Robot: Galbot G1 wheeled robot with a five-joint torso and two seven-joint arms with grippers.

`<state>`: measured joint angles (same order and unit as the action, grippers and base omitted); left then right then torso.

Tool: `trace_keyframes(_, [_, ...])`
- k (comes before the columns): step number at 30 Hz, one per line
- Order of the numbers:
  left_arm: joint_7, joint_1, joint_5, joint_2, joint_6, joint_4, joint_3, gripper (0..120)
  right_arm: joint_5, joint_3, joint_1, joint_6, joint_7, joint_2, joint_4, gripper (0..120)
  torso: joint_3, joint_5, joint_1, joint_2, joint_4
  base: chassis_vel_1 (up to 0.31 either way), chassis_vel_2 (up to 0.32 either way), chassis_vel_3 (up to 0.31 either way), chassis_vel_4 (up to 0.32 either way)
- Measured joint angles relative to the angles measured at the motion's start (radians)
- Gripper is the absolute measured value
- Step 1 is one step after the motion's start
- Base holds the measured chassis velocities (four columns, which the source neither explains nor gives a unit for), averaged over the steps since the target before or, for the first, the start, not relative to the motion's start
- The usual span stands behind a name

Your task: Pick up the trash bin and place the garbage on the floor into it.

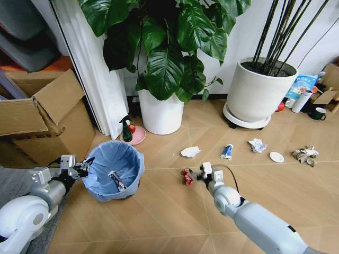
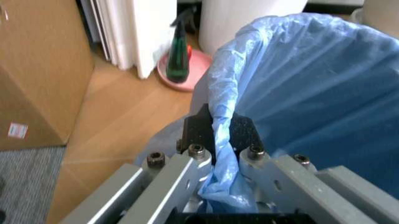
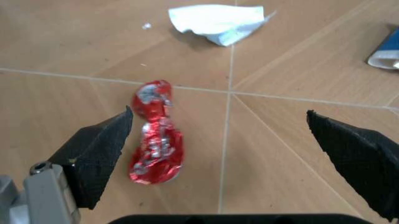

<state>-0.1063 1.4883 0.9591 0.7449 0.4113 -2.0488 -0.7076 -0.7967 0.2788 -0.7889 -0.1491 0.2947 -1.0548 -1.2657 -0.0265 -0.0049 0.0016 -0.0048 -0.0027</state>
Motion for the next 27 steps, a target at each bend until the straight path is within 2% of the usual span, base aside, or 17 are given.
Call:
trace_keyframes(4, [-0.002, 0.004, 0.000, 0.002, 0.001, 0.000, -0.006, 0, 0.007, 0.007, 0.007, 0.013, -0.031, -0.033, 0.053, 100, 0.000, 0.0002, 0.000, 0.000, 0.0006, 0.000, 0.000, 0.000, 0.000])
trace_keyframes(16, [-0.002, 0.001, 0.002, 0.005, 0.001, 0.002, -0.011, 0, 0.008, 0.034, 0.048, 0.028, -0.058, -0.066, 0.115, 100, 0.000, 0.0000, 0.000, 0.000, 0.0001, 0.000, 0.000, 0.000, 0.000])
trace_keyframes(27, [0.002, 0.005, 0.014, 0.001, 0.001, -0.001, -0.031, 0, 0.018, 0.097, 0.132, 0.013, -0.065, -0.181, 0.283, 100, 0.000, 0.0001, 0.000, 0.000, 0.0004, 0.000, 0.000, 0.000, 0.000])
